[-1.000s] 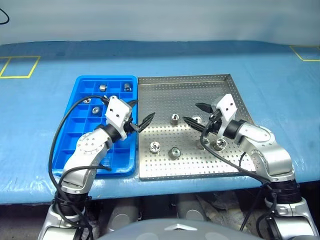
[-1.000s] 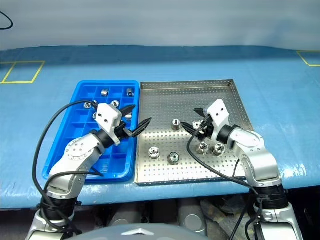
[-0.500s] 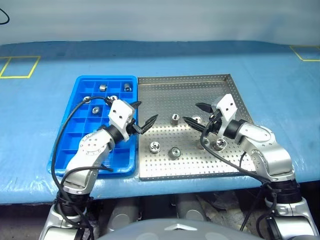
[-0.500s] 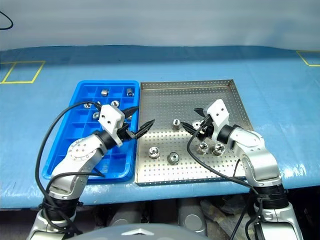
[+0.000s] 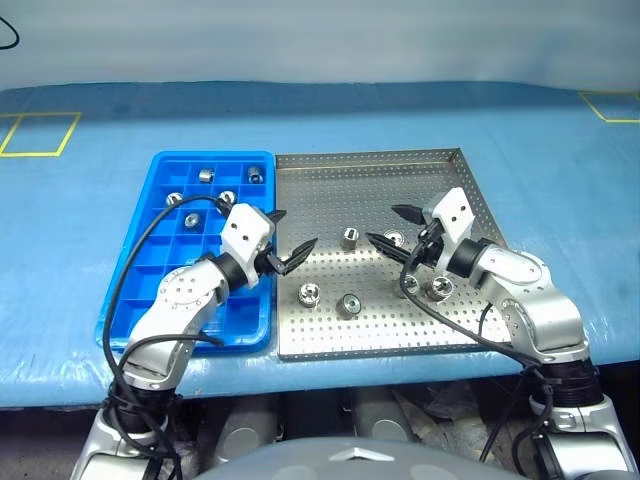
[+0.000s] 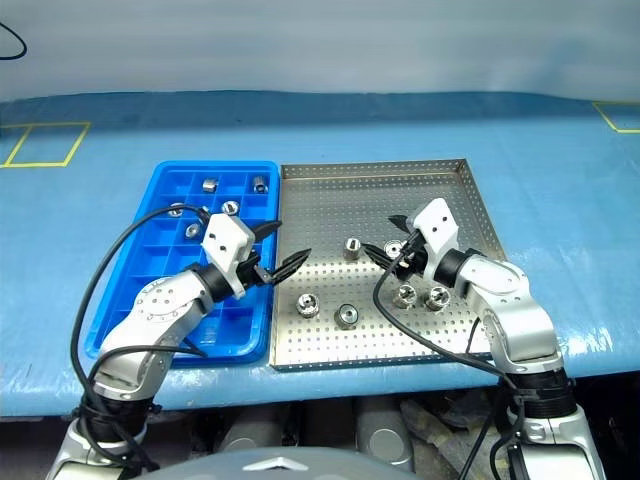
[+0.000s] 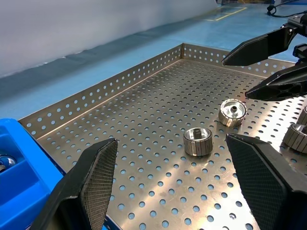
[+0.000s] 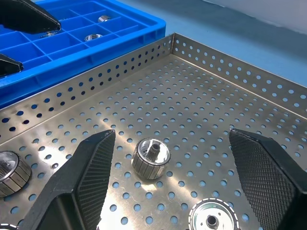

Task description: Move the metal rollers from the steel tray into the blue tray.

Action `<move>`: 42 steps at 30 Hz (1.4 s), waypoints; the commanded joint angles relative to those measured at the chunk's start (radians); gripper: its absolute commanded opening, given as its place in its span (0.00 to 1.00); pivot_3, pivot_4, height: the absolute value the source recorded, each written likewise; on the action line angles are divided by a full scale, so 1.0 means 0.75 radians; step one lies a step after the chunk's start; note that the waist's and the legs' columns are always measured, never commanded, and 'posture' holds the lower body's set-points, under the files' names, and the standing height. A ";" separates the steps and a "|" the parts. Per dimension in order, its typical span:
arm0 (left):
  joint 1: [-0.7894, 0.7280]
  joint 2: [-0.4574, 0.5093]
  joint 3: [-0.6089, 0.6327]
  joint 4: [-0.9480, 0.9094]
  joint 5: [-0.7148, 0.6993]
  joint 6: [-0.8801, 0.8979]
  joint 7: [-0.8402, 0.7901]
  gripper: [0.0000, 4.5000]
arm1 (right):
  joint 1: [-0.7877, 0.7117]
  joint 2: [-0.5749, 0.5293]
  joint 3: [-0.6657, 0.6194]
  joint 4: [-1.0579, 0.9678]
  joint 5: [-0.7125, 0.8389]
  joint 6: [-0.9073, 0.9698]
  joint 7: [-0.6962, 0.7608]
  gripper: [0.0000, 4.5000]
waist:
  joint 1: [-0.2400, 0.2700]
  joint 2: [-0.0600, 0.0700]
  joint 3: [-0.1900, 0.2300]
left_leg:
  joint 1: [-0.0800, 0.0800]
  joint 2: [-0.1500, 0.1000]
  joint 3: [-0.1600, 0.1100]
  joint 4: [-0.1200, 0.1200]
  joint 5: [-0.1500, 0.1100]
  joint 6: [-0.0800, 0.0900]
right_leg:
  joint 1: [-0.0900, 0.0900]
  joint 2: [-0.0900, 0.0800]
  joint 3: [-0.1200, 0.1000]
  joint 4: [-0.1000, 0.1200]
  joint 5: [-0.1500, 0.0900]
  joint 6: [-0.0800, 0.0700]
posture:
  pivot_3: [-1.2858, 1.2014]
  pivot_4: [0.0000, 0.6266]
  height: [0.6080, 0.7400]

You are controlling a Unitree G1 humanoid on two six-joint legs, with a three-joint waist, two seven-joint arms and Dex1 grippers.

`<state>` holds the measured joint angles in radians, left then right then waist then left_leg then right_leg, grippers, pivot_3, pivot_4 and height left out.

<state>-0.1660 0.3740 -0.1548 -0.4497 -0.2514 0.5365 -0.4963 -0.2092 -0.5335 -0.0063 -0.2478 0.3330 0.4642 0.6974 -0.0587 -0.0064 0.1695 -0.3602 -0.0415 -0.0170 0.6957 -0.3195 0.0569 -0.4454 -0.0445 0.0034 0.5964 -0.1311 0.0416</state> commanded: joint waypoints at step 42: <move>-0.515 -0.372 -0.255 0.987 0.311 -0.236 -0.051 0.79 | 0.067 0.023 -0.048 -0.148 0.022 -0.032 -0.037 0.89 | -0.036 0.001 -0.001 | 0.001 -0.001 0.013 0.004 -0.006 0.011 | -0.001 0.000 0.011 -0.001 0.005 0.008 | 0.42 0.24 1.00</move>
<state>-0.5316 0.1108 -0.3468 0.2864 -0.0304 0.3826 -0.5427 -0.1516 -0.5167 -0.0150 -0.3222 0.3328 0.4619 0.6739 -0.0857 -0.0056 0.1687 -0.3594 -0.0419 -0.0074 0.6990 -0.3240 0.0651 -0.4463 -0.0442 0.0119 0.5959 -0.1274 0.0474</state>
